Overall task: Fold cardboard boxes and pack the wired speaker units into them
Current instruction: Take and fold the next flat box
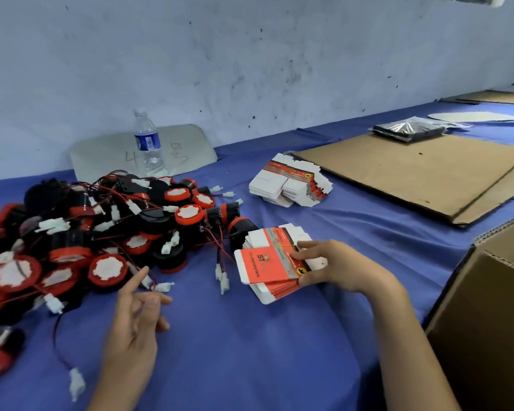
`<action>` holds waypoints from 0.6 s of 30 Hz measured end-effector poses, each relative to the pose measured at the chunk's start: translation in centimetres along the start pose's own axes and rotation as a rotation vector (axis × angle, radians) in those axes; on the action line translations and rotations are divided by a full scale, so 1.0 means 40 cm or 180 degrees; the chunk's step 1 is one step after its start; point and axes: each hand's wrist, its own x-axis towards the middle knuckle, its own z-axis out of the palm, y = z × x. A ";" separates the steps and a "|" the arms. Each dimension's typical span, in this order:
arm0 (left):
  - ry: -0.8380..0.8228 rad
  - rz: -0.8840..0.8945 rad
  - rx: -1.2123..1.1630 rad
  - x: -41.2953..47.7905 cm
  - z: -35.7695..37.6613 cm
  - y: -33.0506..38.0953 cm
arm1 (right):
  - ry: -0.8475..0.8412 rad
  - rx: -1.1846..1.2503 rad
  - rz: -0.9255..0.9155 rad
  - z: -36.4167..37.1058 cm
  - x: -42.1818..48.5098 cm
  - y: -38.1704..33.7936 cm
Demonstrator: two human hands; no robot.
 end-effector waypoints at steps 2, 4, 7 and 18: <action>-0.0001 0.0059 0.0137 -0.008 -0.002 0.002 | 0.0012 0.0126 -0.0049 -0.002 0.002 0.003; 0.0003 0.0080 0.0170 -0.011 0.000 0.006 | 0.0026 0.0245 -0.0078 -0.004 0.000 0.005; 0.0001 0.0070 0.0131 -0.011 0.004 0.006 | 0.0058 0.0311 -0.0154 -0.009 -0.004 0.008; 0.0022 0.0015 0.0174 -0.013 0.007 0.018 | 0.2711 0.0486 -0.1052 0.018 0.012 -0.029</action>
